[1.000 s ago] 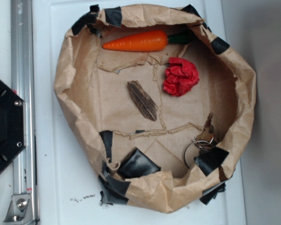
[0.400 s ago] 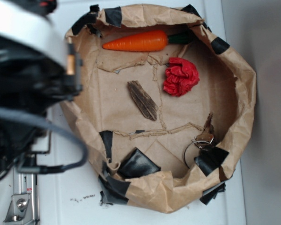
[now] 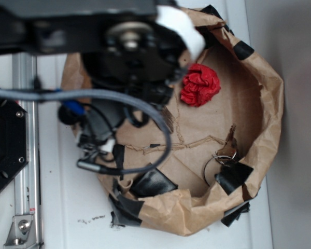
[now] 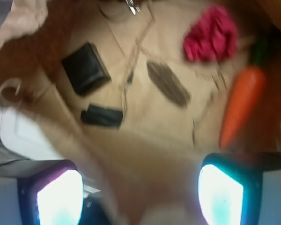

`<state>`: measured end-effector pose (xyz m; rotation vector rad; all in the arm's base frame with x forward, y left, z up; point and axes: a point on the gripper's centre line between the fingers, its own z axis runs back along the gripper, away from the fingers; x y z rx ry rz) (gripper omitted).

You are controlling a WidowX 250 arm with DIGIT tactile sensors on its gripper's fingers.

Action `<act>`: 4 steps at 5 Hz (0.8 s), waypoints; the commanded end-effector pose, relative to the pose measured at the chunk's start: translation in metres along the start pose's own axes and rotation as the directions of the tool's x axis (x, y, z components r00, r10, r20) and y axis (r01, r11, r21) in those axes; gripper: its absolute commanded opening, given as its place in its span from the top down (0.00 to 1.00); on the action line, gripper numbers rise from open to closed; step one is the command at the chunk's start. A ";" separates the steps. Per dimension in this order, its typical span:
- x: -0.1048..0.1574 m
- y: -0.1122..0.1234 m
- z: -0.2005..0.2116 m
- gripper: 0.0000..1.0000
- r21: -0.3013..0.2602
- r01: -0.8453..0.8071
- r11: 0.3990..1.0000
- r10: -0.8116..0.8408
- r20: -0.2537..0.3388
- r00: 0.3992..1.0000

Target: Grab the wood chip.

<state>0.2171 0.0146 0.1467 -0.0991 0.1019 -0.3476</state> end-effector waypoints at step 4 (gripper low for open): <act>0.047 0.022 -0.118 0.00 0.056 -0.082 0.995 0.074 0.121 0.990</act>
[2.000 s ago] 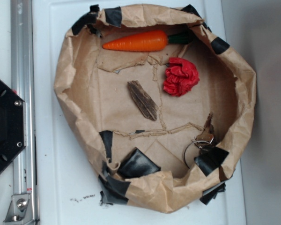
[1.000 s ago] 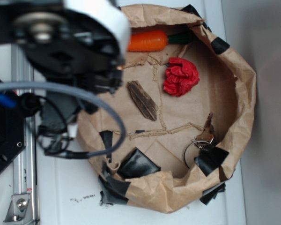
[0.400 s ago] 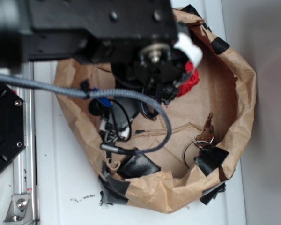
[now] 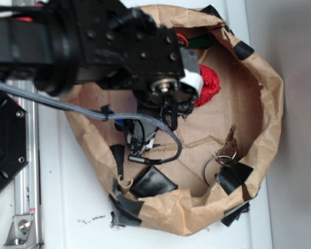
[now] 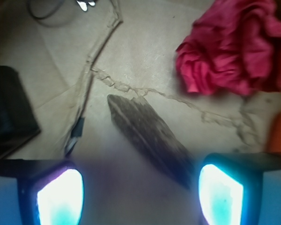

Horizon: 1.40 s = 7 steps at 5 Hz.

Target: Grab the wood chip.

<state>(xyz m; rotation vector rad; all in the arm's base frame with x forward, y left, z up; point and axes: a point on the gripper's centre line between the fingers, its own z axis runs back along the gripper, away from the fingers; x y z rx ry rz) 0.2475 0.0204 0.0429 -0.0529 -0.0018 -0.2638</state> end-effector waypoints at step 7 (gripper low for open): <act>-0.007 -0.005 0.119 1.00 -0.156 -0.130 0.979 0.143 0.074 0.987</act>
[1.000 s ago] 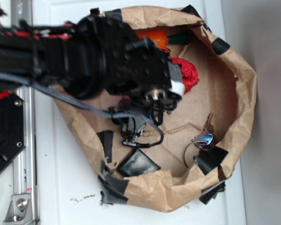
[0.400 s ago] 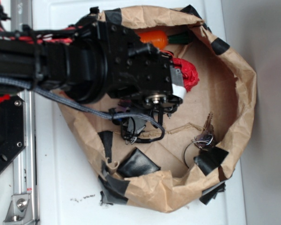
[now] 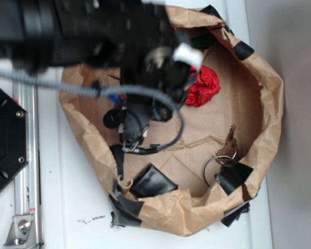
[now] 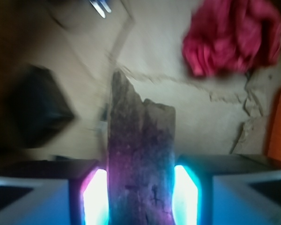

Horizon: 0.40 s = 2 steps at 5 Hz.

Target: Grab the wood chip.

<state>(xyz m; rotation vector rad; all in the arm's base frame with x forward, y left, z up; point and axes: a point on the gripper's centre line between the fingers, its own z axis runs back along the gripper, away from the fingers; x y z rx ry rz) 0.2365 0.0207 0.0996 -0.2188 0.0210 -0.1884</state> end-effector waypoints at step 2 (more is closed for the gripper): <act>0.009 -0.024 0.095 1.00 0.104 -0.117 0.988 0.098 0.169 0.981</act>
